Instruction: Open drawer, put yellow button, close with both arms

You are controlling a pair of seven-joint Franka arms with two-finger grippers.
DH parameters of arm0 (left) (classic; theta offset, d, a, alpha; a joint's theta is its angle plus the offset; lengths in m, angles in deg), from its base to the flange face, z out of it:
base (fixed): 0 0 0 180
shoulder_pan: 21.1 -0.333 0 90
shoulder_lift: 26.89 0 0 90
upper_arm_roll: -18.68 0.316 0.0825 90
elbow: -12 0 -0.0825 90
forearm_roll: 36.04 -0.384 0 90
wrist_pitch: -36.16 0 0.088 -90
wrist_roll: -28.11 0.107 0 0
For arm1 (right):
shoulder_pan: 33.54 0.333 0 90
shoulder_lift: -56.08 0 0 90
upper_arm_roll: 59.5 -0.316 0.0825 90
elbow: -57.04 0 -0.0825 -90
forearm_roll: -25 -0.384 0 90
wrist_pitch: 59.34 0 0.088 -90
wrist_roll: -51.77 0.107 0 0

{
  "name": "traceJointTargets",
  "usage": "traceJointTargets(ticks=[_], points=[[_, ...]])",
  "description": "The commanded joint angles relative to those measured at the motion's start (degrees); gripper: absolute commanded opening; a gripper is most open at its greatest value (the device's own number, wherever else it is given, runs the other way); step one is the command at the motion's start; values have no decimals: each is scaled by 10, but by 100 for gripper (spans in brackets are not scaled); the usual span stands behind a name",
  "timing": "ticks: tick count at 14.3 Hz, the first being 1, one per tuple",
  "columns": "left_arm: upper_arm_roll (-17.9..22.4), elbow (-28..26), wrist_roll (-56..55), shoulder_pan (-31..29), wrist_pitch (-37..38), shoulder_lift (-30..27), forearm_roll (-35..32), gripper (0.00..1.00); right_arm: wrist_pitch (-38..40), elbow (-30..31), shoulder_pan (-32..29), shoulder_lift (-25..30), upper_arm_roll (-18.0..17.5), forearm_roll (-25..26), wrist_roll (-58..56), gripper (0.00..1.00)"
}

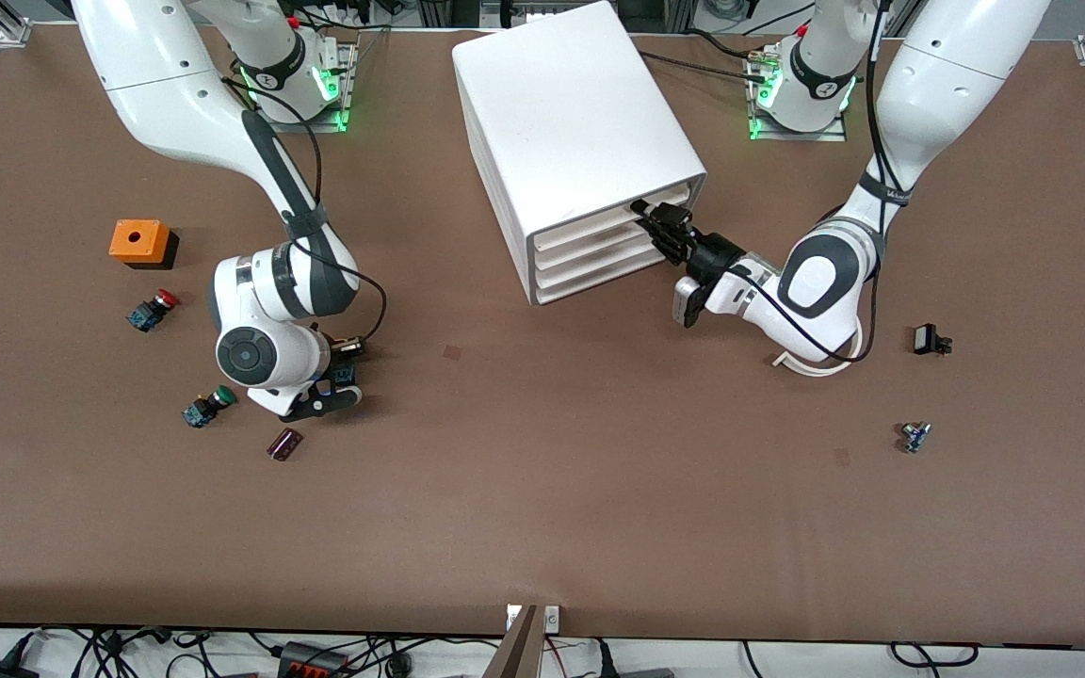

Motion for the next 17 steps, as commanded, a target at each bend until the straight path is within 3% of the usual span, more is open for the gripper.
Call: traceJointTargets(ticks=[1, 4, 8, 13, 17], points=[[-5, -21, 15, -6, -8, -18, 6, 0, 4, -2, 4, 0, 2, -11, 3, 57], [-4, -12, 7, -10, -10, -14, 4, 0, 5, -2, 6, 0, 2, -11, 3, 47], [14, 53, -17, -9, -12, 9, -3, 0, 5, -14, 8, 3, 2, -4, -8, 15], [45, 149, -19, -10, -13, 68, -35, 0, 28, -72, 8, 40, 3, -3, -10, 10], [55, 170, -20, -9, -13, 78, -38, 3, 114, -197, 25, 47, 3, -7, -7, 7]])
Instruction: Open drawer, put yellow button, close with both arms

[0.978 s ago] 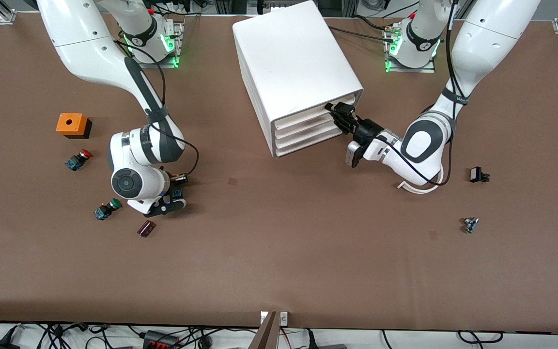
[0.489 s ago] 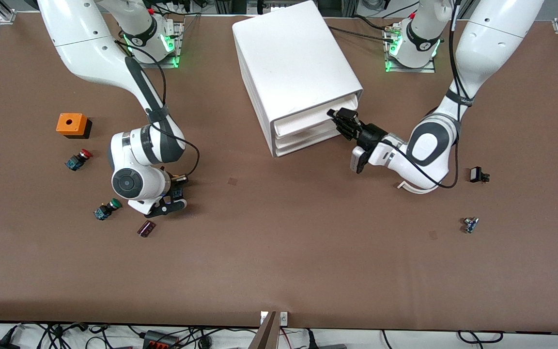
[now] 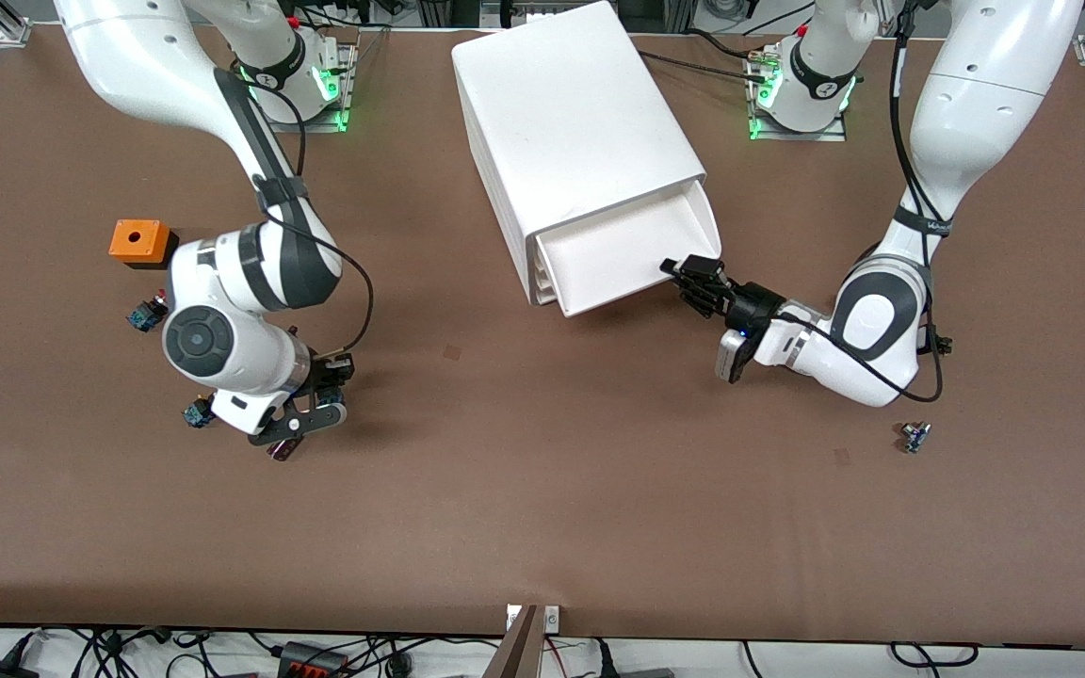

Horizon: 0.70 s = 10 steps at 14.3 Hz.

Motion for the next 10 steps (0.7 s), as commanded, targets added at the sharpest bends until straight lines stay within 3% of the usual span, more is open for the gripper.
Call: traceJointTargets(ticks=[1, 2, 3, 7, 10], points=[[9, 29, -6, 6, -22, 22, -17, 18, 73, -103, 25, -2, 2, -7, -2, 4], [9, 28, -4, 6, -22, 22, -17, 76, 90, -142, 36, -5, 3, -7, -1, 1], [9, 28, -4, 2, -20, 19, -18, 100, 102, -163, 42, -5, 3, -8, -1, 0], [14, 29, -69, -10, -1, -10, -22, 100, 140, -207, 100, 4, 4, -9, 7, 0], [12, 61, -204, -11, 14, -49, -108, 100, 164, -236, 167, 7, 4, -8, 117, 0]])
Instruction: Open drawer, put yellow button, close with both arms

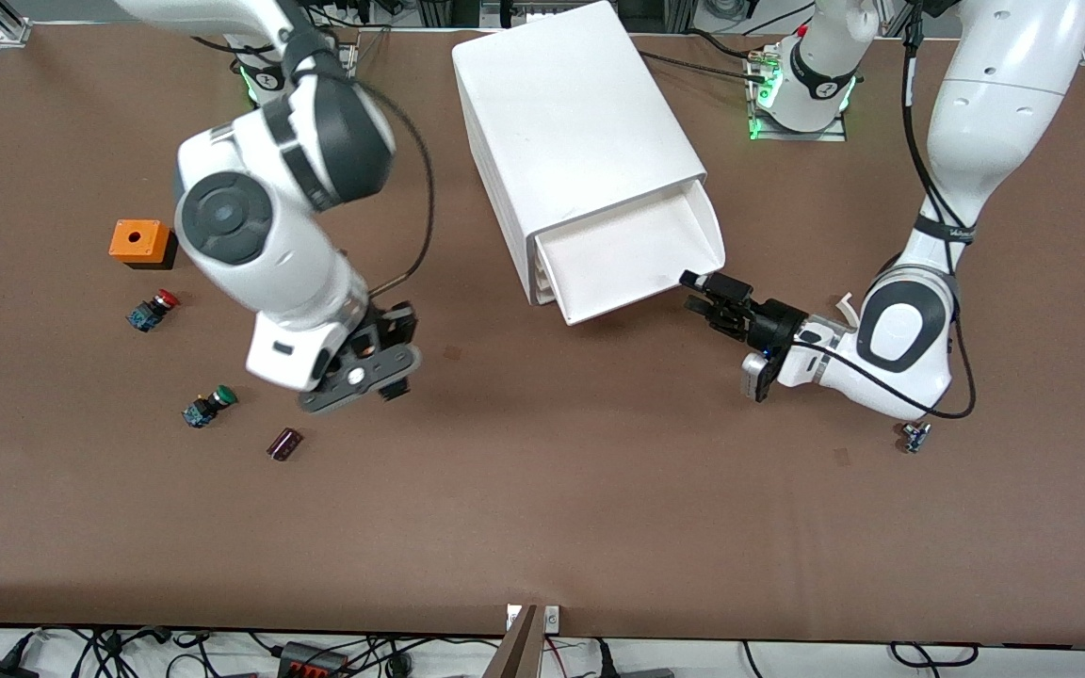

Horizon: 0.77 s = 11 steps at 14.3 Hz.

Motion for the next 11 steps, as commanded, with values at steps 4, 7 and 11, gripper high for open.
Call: traceJointTargets(ticks=[4, 7, 11], points=[[-9, 88, -235, 10, 31, -57, -224, 100, 15, -50, 122, -7, 4, -4, 164, 0], [-11, 121, -313, 41, 27, -70, -393, 100, 1, -58, 169, -12, 5, -2, 237, 0], [-7, 152, -306, 39, 24, -64, -497, 100, -13, -58, 201, -28, 3, -4, 247, 0]])
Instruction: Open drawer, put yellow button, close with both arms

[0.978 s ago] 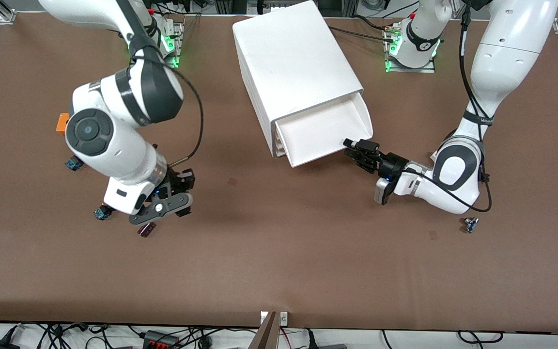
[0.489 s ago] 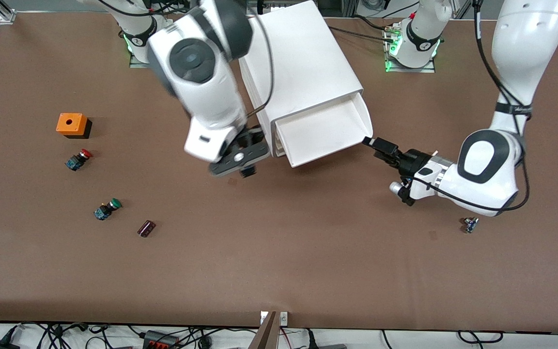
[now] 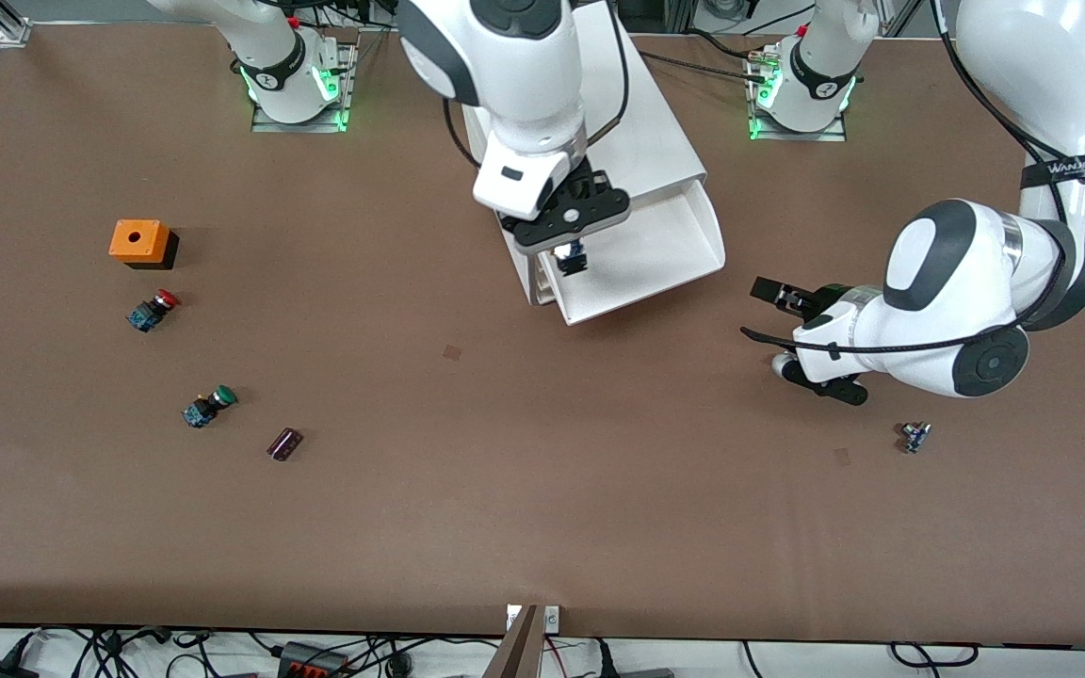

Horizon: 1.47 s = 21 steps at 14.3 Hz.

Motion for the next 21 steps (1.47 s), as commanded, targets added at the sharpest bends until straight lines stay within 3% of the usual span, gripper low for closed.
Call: traceJointTargets(ticks=[1, 4, 8, 10, 21], points=[[9, 32, -6, -3, 0, 14, -54, 100, -19, -20, 14, -29, 2, -4, 11, 0], [13, 58, -38, -3, -6, 35, -100, 100, -67, -20, 18, -49, -3, -4, 35, 0], [14, 57, -105, -8, -36, 38, -100, 100, -70, -19, 26, -59, -5, -5, 36, 0], [14, 58, -123, -12, -36, 38, -102, 100, -71, -19, 25, -71, -25, -5, 38, 0], [14, 57, -124, -13, -39, 38, -100, 100, -75, -19, 34, -102, -27, -6, 55, 2]])
